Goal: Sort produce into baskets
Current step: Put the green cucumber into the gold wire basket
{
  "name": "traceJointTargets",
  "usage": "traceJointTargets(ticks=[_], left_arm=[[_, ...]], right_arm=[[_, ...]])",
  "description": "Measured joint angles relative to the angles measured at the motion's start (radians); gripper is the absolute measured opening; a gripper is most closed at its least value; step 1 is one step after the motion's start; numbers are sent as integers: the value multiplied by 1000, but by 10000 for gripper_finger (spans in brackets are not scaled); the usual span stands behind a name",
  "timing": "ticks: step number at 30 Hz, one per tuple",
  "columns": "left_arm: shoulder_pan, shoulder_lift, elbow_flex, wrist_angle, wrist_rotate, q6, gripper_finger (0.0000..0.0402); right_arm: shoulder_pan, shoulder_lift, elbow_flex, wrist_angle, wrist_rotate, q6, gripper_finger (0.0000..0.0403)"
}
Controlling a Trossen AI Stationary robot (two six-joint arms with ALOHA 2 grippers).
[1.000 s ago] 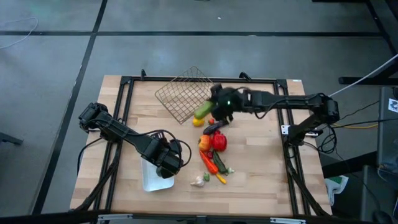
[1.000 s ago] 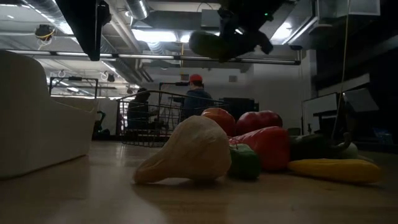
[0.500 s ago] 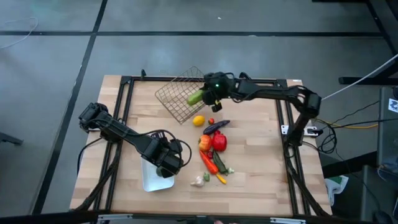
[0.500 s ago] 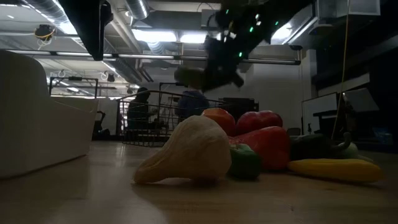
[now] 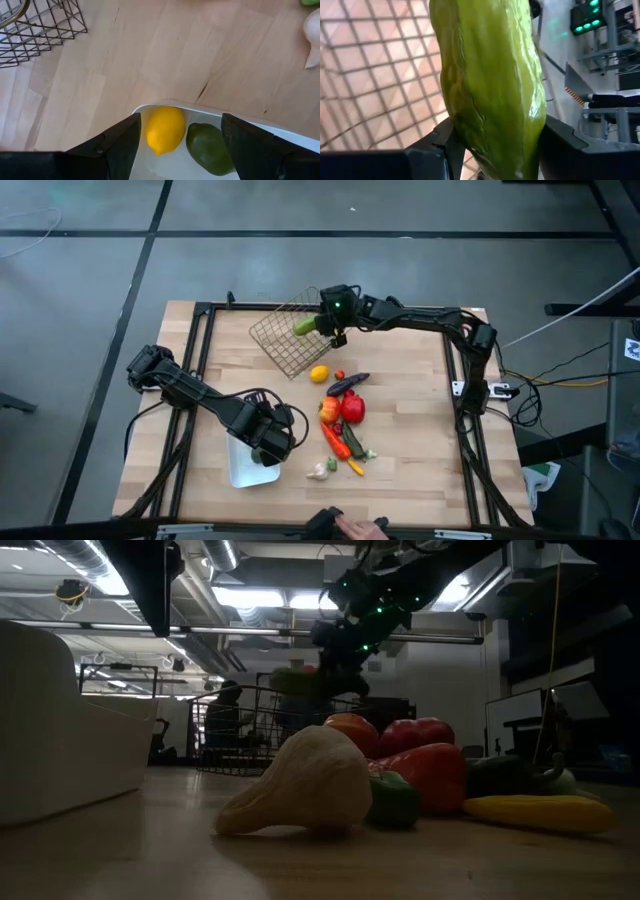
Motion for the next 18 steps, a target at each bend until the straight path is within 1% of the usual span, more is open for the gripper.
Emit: traceJointTargets(ticks=[5, 8, 11, 15, 18], left_arm=[[0, 0, 0, 0, -34, 0, 270], [0, 0, 0, 0, -54, 0, 270], [0, 0, 0, 0, -64, 0, 270], [0, 0, 0, 1, -66, 0, 270], [0, 0, 0, 2, -67, 0, 270]], right_arm=[[0, 0, 58, 5, -6, 7, 193], [-3, 0, 72, 9, -43, 8, 193], [-12, 5, 73, 55, -69, 20, 193], [-25, 43, 74, 150, -83, 94, 193], [-30, 78, 74, 185, -95, 137, 193]])
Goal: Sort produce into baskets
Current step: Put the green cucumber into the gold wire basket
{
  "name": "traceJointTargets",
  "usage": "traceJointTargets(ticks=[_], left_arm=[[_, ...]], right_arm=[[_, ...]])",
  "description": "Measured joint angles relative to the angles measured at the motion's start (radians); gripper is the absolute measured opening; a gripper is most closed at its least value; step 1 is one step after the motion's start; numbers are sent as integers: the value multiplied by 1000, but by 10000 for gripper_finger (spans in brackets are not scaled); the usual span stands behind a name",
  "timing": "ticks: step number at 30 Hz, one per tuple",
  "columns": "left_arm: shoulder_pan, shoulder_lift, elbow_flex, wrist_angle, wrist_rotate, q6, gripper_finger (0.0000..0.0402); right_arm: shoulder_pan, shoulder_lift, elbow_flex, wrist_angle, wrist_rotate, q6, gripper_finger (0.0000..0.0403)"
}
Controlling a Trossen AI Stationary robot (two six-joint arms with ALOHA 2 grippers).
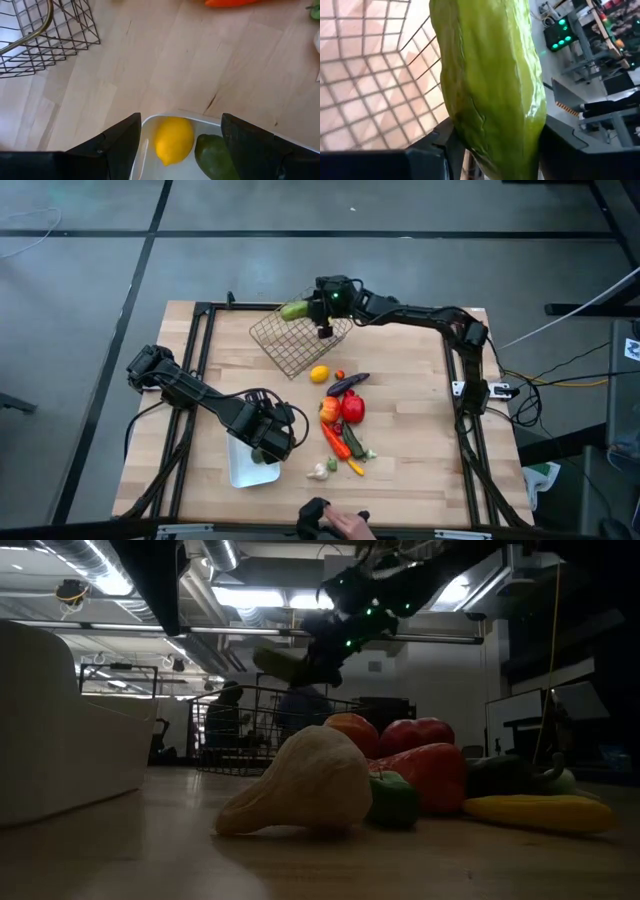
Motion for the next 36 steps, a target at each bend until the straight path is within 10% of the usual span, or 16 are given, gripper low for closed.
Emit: traceJointTargets(ticks=[36], left_arm=[[0, 0, 0, 0, 0, 0, 269]], right_arm=[[4, 132, -1, 72, -9, 2, 193]])
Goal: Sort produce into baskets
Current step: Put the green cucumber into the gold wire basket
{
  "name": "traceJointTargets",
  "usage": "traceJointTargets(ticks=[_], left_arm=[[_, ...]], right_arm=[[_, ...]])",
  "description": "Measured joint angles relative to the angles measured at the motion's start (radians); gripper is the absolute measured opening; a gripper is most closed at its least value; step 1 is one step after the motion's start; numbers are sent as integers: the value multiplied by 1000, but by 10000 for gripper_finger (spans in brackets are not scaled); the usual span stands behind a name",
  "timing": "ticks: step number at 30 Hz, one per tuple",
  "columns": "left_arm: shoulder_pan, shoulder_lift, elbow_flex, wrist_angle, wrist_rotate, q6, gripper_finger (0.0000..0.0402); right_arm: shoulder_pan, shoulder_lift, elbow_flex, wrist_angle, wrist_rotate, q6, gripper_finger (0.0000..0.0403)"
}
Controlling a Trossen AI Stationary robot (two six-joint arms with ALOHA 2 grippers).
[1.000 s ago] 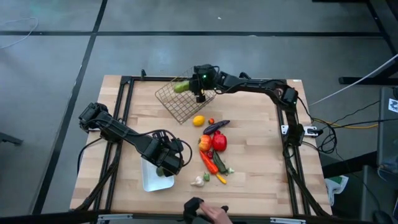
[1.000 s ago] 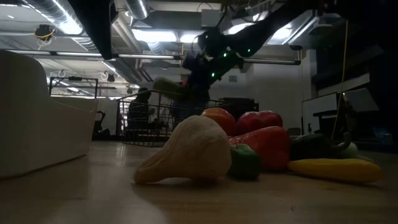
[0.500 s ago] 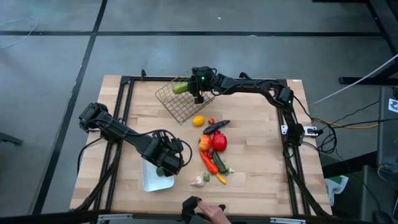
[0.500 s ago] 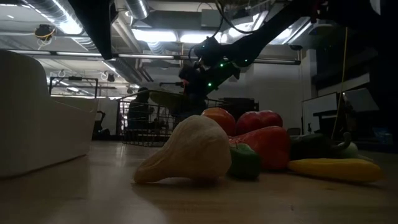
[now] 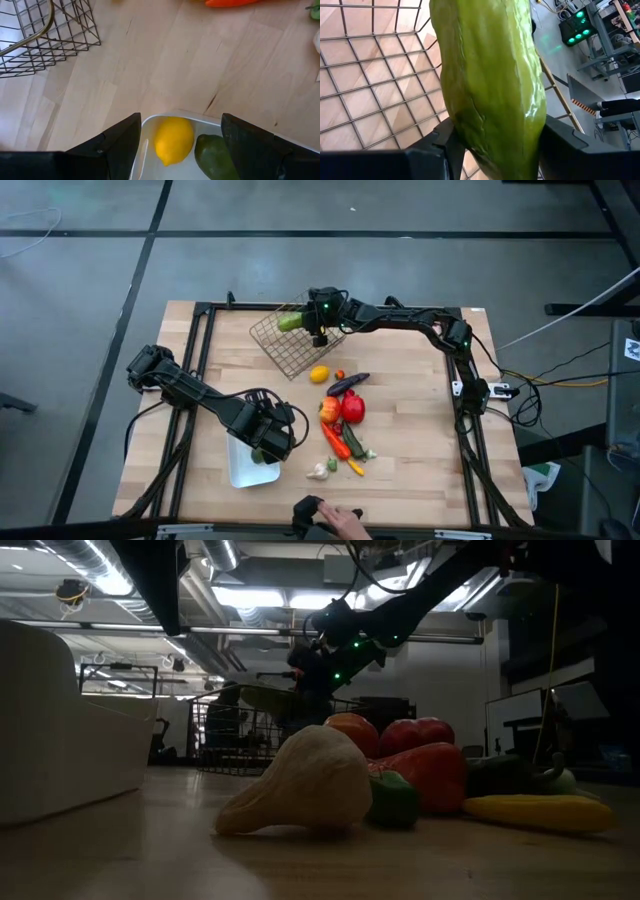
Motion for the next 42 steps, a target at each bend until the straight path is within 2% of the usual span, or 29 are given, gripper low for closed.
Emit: traceJointTargets(ticks=[16, 20, 25, 32, 39, 42], left_arm=[[0, 0, 0, 1, 0, -6, 269], [0, 0, 0, 2, 0, -25, 269], [0, 0, 0, 2, 0, -25, 269], [0, 0, 0, 1, 0, -26, 269], [0, 0, 0, 1, 0, -12, 269], [0, 0, 0, 1, -12, -12, 269]], right_arm=[[1, -1, 0, 5, 10, 27, 193], [9, -2, 0, 11, 40, 136, 193], [23, -2, 0, -9, 133, 283, 193], [34, -2, 0, -15, 163, 415, 193], [33, -2, 0, -24, 185, 447, 194], [33, -2, -1, -34, 185, 452, 209]])
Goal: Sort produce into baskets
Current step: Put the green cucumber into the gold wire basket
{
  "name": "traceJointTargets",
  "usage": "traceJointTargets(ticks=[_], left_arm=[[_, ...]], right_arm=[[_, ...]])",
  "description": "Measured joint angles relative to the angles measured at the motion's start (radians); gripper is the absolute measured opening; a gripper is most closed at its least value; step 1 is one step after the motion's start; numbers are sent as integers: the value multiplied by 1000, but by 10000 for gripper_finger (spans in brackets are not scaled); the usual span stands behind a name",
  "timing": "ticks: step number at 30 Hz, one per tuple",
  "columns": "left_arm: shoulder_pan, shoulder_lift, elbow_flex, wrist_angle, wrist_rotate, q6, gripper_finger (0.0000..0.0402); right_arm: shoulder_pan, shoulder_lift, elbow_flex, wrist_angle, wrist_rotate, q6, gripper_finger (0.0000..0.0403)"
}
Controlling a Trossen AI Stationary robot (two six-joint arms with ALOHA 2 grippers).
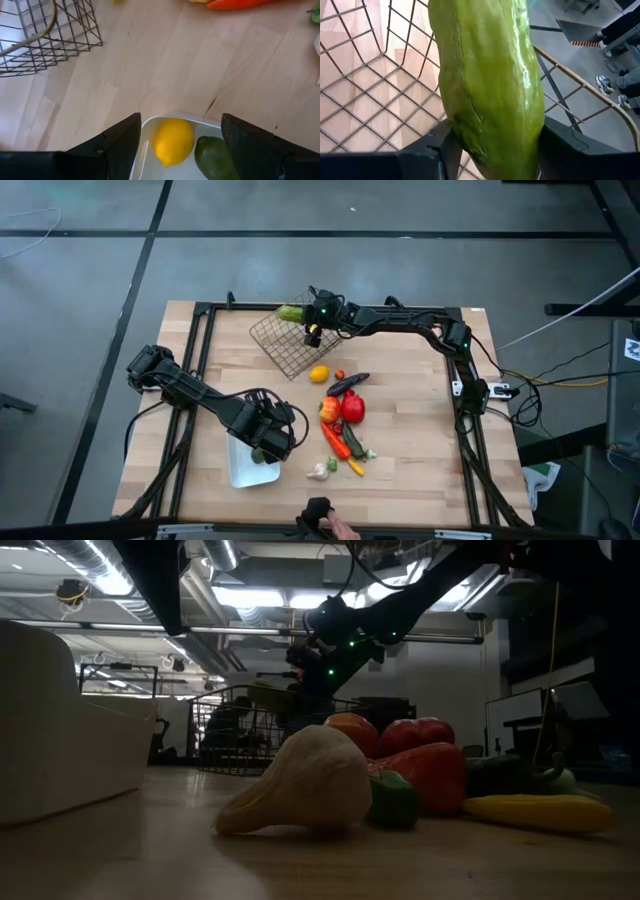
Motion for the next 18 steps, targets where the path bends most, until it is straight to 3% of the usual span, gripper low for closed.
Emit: traceJointTargets(ticks=[8, 14, 18], left_arm=[[0, 0, 0, 0, -4, 2, 269], [0, 0, 0, 0, -5, 1, 269], [0, 0, 0, 0, -5, -3, 269]], right_arm=[[0, 0, 0, -20, 34, 1, 273], [0, -5, 0, -40, 34, 0, 273], [0, -8, 53, -145, 35, -7, 264]])
